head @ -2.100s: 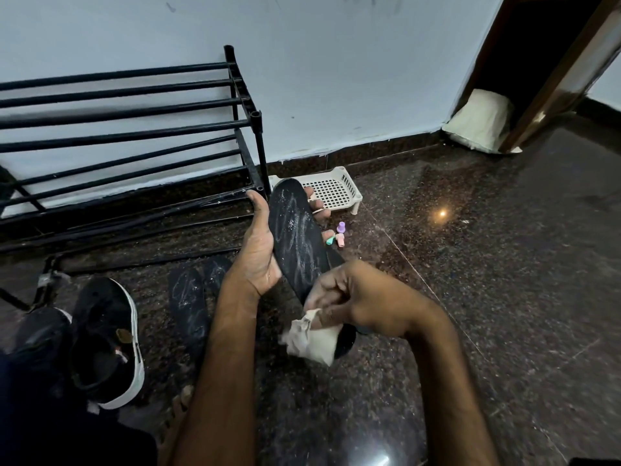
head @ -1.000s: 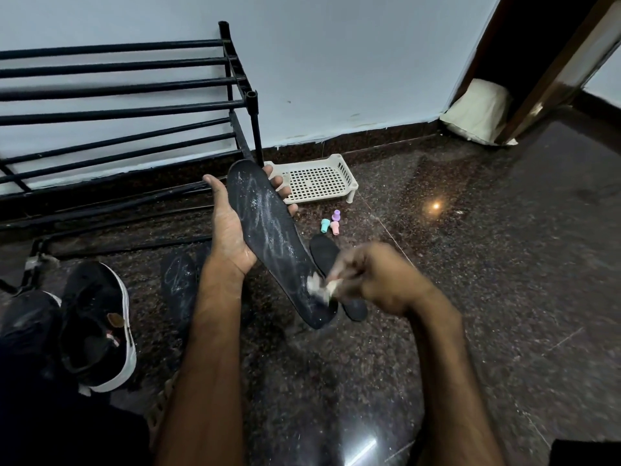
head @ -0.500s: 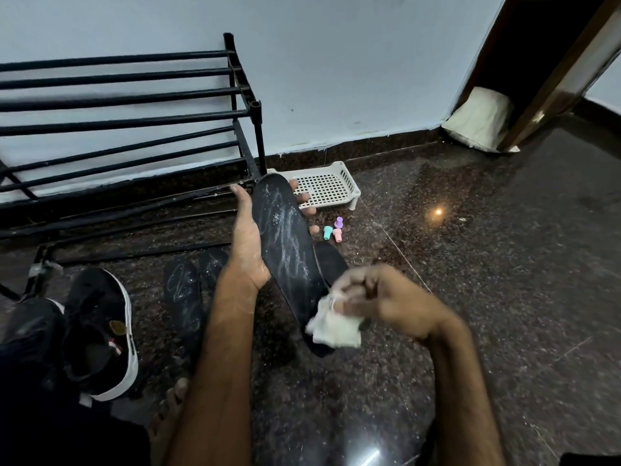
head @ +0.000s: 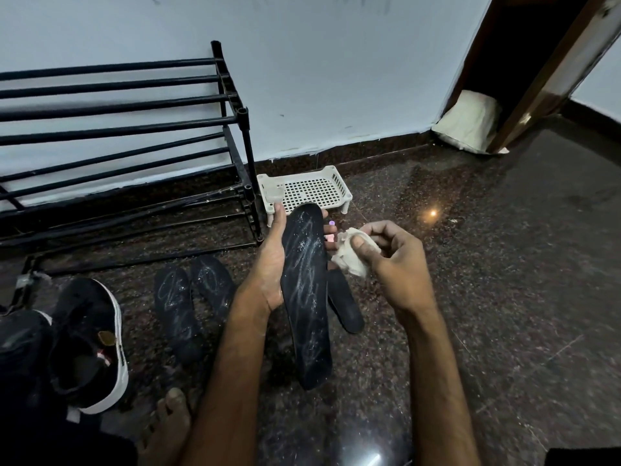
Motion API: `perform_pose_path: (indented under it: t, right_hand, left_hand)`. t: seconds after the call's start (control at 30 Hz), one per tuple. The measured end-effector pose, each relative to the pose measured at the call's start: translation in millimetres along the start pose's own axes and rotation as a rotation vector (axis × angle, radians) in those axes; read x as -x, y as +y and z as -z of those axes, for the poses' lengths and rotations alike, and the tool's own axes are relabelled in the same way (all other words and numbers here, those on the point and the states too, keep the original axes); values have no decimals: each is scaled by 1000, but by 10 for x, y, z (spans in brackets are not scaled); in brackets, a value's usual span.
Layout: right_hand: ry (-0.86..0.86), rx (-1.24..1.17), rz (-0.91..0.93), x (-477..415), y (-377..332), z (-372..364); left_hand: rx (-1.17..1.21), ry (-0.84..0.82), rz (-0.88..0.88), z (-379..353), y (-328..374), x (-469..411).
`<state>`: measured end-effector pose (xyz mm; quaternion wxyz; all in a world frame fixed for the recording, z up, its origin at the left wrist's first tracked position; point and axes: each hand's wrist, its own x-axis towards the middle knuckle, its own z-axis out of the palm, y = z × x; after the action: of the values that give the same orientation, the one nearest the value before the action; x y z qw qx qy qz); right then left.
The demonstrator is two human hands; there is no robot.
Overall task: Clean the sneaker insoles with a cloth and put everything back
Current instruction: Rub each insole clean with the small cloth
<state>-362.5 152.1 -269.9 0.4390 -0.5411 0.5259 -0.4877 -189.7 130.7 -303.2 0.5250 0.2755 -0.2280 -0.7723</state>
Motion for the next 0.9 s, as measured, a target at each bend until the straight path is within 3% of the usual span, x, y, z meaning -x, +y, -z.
perform_pose_path:
  t: [0.23, 0.4, 0.47, 0.57, 0.77, 0.9]
  right_hand:
    - [73, 112, 35, -9, 18, 41]
    - [287, -290, -4, 5, -87, 90]
    - [348, -327, -17, -11, -77, 86]
    - [408, -47, 22, -7, -78, 47]
    - [475, 427, 288, -36, -284, -244]
    - [283, 644, 400, -59, -267, -414]
  left_hand:
    - [-31, -3, -4, -16, -22, -9]
    - [-39, -38, -9, -69, -27, 9]
    - [-24, -54, -1, -95, -36, 9]
    - [-5, -65, 29, -131, -78, -15]
    - [-9, -51, 121, -215, -166, -36]
    - [50, -11, 102, -322, -183, -19]
